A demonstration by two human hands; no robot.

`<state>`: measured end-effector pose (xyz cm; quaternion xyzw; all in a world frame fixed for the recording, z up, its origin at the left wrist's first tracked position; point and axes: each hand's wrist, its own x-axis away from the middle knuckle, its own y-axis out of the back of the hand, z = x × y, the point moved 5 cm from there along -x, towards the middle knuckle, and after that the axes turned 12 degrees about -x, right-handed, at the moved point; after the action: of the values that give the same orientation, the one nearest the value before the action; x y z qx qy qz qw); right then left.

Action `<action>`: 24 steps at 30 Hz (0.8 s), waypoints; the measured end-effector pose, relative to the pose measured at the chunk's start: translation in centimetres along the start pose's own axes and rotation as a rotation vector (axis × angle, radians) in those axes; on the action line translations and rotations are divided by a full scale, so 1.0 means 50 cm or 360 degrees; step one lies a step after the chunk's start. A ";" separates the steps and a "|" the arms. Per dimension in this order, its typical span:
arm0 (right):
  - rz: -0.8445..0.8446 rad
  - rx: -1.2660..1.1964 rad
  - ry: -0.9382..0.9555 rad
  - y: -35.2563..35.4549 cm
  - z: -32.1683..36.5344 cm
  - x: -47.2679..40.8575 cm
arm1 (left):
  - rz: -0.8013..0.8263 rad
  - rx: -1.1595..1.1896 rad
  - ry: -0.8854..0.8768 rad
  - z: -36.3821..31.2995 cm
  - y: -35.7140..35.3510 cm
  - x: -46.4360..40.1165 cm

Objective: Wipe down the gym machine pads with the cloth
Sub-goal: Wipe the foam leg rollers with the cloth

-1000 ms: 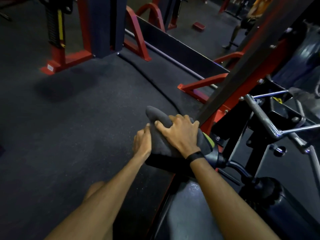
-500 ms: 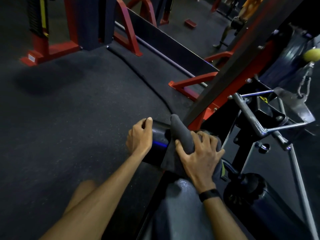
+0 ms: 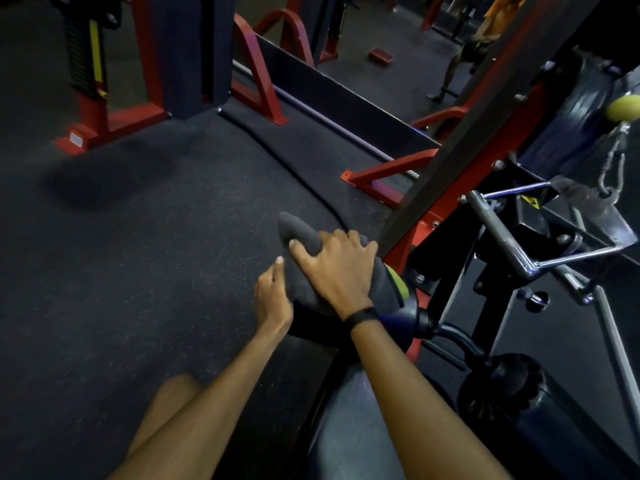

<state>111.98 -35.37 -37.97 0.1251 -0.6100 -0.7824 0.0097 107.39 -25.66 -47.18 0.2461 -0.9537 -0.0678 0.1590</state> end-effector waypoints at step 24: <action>0.0064 -0.0093 0.0034 0.015 -0.007 -0.010 | -0.0129 -0.0262 -0.0474 0.005 0.008 0.046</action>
<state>112.42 -35.83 -37.23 0.1210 -0.5891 -0.7981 0.0356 105.23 -26.44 -46.69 0.2578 -0.9472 -0.1878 0.0326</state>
